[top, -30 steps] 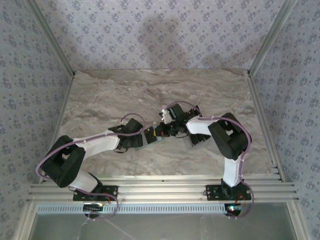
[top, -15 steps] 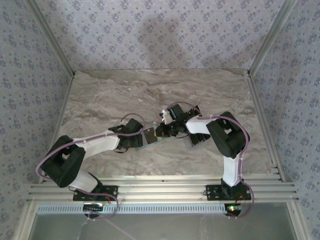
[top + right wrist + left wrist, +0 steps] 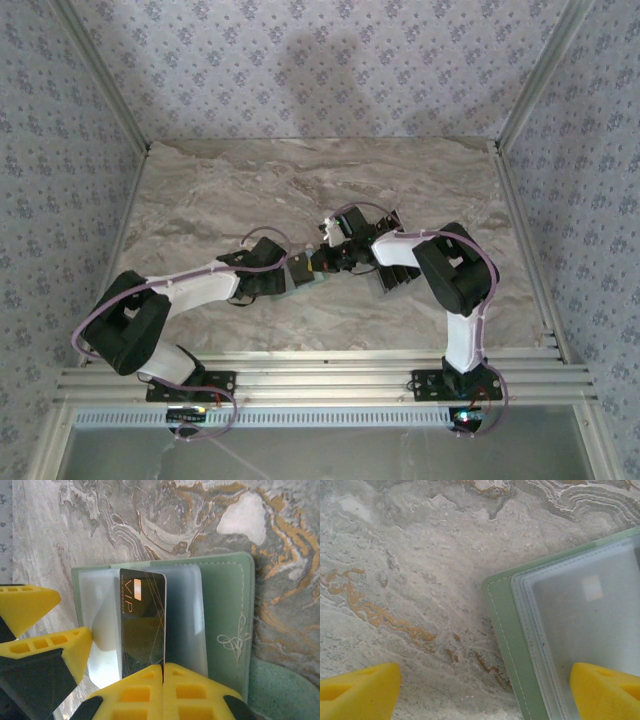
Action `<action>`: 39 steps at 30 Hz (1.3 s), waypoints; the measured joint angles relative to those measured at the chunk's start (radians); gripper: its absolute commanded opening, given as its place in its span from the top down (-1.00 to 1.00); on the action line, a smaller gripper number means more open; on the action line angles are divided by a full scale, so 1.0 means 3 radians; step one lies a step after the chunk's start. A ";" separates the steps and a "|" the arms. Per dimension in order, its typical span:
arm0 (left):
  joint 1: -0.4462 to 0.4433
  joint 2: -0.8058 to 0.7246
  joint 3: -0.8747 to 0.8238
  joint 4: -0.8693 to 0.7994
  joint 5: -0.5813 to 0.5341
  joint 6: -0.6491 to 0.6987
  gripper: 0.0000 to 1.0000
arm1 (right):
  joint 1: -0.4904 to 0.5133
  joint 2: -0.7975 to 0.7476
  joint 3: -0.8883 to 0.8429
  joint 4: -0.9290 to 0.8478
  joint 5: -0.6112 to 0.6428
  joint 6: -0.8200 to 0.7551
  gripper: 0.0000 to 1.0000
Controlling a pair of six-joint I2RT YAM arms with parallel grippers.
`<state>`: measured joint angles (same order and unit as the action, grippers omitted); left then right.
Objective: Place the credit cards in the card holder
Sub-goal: Insert the credit card into the card slot.
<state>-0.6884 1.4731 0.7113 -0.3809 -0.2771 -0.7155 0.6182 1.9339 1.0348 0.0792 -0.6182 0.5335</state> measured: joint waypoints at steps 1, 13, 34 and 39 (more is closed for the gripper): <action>0.0000 0.0000 0.0000 0.0000 0.0000 0.0000 -0.75 | -0.0003 0.0003 0.0006 0.0000 0.0000 0.0000 1.00; 0.0000 -0.0001 -0.0006 0.0010 0.0000 0.0000 -0.75 | -0.0011 0.0050 0.0057 -0.0009 -0.0020 -0.0037 1.00; 0.0041 -0.0020 -0.0032 0.0051 0.0037 0.0052 -0.75 | 0.0009 0.0051 0.0057 -0.0094 -0.0099 -0.0100 1.00; 0.0056 -0.0024 -0.0034 0.0051 0.0064 0.0055 -0.75 | 0.0051 0.0051 0.0057 -0.0127 -0.0111 -0.0100 1.00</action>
<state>-0.6716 1.4658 0.7010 -0.3656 -0.2581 -0.6991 0.6334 1.9491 1.0519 0.0410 -0.6514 0.5034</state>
